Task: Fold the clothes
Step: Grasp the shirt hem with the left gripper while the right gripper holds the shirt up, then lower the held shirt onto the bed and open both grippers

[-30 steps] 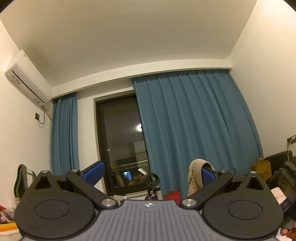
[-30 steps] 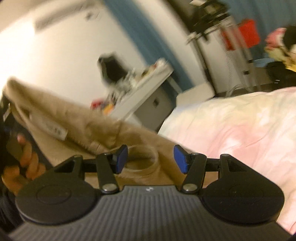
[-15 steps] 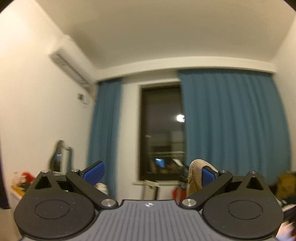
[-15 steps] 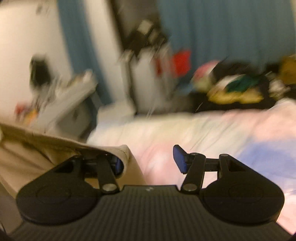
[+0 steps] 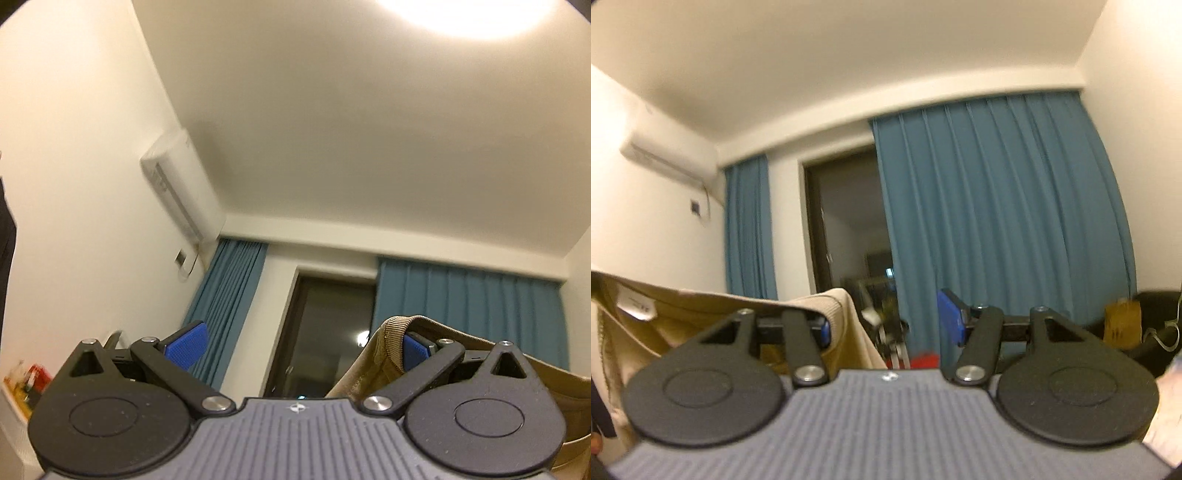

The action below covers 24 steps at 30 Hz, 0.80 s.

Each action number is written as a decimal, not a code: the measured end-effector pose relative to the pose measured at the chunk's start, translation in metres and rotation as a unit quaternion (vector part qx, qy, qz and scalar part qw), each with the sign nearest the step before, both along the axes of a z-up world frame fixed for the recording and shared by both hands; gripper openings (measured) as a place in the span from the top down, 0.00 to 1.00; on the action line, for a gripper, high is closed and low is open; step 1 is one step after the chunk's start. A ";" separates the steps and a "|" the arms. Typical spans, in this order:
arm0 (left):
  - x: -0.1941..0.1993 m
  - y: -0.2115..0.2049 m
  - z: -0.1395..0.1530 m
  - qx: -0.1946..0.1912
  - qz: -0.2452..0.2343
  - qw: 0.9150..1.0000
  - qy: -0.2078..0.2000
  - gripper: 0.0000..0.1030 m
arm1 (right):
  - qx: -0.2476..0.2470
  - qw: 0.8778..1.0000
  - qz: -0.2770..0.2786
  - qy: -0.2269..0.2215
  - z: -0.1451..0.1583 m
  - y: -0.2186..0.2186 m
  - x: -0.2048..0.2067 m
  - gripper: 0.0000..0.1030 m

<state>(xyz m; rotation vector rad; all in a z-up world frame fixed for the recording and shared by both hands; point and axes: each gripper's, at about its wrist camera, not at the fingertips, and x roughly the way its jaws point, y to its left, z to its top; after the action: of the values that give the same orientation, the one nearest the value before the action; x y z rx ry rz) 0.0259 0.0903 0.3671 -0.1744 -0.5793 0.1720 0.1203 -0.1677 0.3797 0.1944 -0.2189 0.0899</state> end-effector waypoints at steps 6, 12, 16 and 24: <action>-0.039 0.002 0.025 0.002 -0.051 0.999 -0.008 0.00 | -0.008 0.999 0.002 -0.037 0.018 -0.019 -0.062 0.43; -0.004 0.007 0.041 0.000 -0.088 0.996 0.036 0.00 | -0.003 1.000 0.009 -0.021 0.007 -0.034 -0.067 0.43; 0.064 0.004 0.038 0.009 -0.089 0.992 0.086 0.00 | 0.010 1.000 0.010 0.012 -0.005 -0.040 -0.027 0.43; 0.294 -0.006 -0.022 0.024 -0.061 0.972 0.224 0.00 | -0.006 0.994 -0.041 0.104 -0.086 -0.047 0.173 0.43</action>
<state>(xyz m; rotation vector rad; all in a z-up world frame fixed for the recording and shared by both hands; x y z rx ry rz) 0.3203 0.0845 0.3449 -0.1174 -0.1219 0.0735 0.2930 -0.2147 0.2935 0.1810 -0.0183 -0.0107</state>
